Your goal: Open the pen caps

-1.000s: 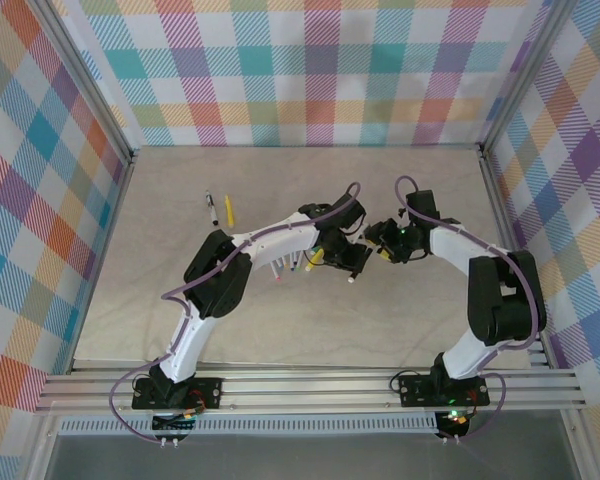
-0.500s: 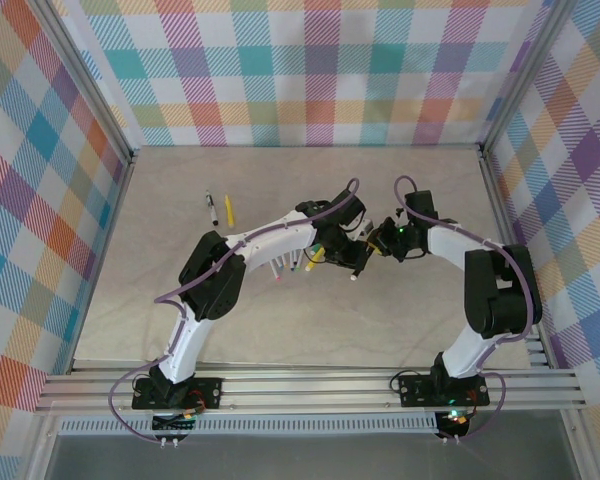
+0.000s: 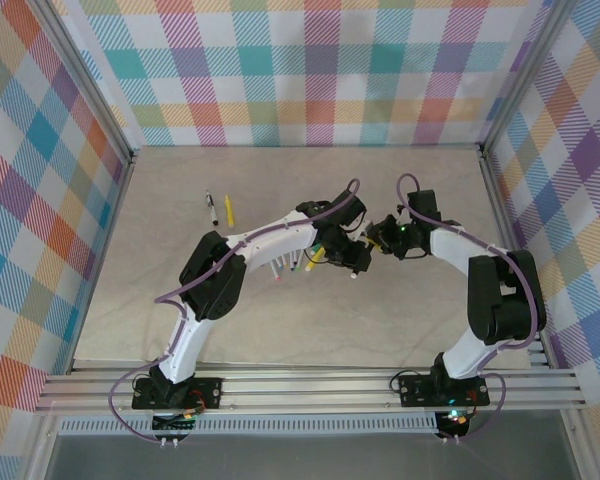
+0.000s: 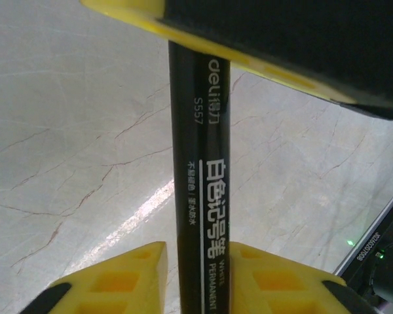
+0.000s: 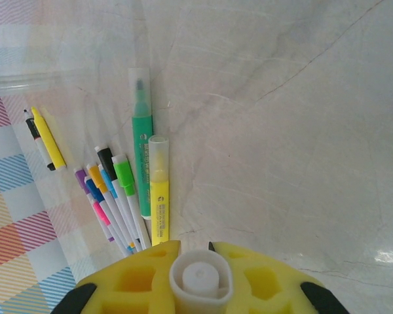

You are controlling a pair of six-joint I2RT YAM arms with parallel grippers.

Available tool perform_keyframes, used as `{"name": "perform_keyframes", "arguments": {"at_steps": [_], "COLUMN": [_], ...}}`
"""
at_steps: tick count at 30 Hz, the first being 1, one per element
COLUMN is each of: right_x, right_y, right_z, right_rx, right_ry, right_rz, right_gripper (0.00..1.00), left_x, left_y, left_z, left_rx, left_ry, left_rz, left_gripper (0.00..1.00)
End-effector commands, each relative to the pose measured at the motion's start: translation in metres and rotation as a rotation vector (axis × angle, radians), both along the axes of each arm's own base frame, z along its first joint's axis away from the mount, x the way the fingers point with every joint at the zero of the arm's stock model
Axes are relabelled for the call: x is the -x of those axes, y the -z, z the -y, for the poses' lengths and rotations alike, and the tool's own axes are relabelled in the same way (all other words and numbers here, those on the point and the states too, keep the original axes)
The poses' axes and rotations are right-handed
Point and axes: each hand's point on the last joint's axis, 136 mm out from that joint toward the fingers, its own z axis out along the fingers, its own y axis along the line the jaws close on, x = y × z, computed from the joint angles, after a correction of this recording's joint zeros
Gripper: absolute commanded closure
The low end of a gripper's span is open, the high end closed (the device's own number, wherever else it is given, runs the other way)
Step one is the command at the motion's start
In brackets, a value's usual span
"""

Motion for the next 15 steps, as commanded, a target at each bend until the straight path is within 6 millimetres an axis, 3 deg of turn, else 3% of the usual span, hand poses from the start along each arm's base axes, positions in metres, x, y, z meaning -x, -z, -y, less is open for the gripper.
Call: {"name": "perform_keyframes", "arguments": {"at_steps": [1,2,5,8,13,15], "right_x": [0.005,0.004,0.000,-0.015,-0.067,-0.083], "right_y": [-0.007,-0.006,-0.006,-0.007,-0.011,-0.016], "right_z": [-0.002,-0.001,0.001,0.015,0.062,0.070], "right_rx": [-0.027,-0.022,-0.013,0.035,0.065,0.068], "right_ry": [-0.007,-0.005,0.004,0.047,0.170,0.190], "right_rz": [0.009,0.009,0.007,0.020,-0.003,0.005], "right_gripper": [1.00,1.00,1.00,1.00,1.00,1.00], "left_x": [0.007,0.007,0.013,0.032,0.095,0.105], "left_y": [0.007,0.007,0.006,0.005,0.003,-0.002], "left_z": [0.005,0.006,0.006,-0.004,-0.058,-0.083], "left_rx": [-0.018,-0.016,0.000,0.015,-0.011,-0.051], "left_ry": [0.016,0.015,0.028,0.062,0.088,0.056], "left_rz": [-0.021,-0.025,-0.040,-0.078,-0.128,-0.109], "left_gripper": [0.92,1.00,1.00,1.00,1.00,1.00]}}
